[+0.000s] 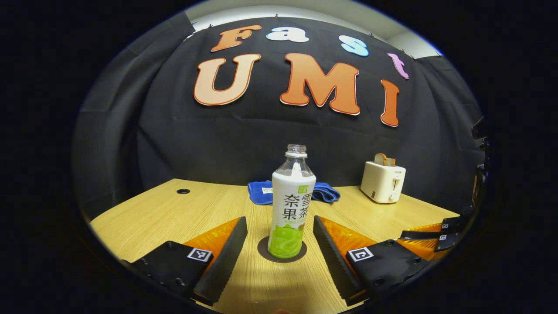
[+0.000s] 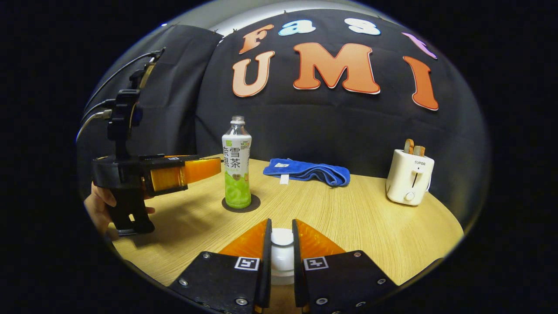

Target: Open the teacup lid with one hand, grasp the water bottle and pour water into the teacup with the other hand; after pouring, place the water bottle on the coaster and then close the teacup lid.

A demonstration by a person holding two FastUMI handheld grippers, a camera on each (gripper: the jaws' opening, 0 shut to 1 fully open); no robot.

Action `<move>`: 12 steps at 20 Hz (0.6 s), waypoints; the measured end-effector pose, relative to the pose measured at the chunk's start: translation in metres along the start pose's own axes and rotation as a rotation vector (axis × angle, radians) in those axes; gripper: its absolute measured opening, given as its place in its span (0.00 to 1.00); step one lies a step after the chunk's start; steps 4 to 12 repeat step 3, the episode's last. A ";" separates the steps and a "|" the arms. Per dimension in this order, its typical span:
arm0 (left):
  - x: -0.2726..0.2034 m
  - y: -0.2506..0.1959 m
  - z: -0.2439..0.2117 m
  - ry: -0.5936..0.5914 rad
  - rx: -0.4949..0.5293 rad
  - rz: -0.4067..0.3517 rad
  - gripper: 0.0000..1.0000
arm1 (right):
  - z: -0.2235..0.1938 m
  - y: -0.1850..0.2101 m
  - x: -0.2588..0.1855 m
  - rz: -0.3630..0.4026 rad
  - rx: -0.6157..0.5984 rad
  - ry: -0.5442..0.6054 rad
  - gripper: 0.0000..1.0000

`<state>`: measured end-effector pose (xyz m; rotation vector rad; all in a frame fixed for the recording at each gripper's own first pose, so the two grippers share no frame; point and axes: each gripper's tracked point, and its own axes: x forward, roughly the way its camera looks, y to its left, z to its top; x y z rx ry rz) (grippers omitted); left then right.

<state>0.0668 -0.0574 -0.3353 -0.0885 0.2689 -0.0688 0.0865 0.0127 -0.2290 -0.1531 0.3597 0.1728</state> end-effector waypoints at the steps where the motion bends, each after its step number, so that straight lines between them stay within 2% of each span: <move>1: -0.004 -0.001 0.004 -0.007 0.000 0.002 0.97 | -0.003 -0.001 0.001 -0.007 -0.003 0.005 0.23; 3: -0.008 0.002 0.007 -0.009 0.008 0.022 0.97 | -0.002 0.001 0.000 -0.018 -0.008 0.008 0.19; 12: -0.008 0.002 0.007 -0.009 0.008 0.022 0.97 | -0.002 0.001 0.000 -0.018 -0.008 0.008 0.19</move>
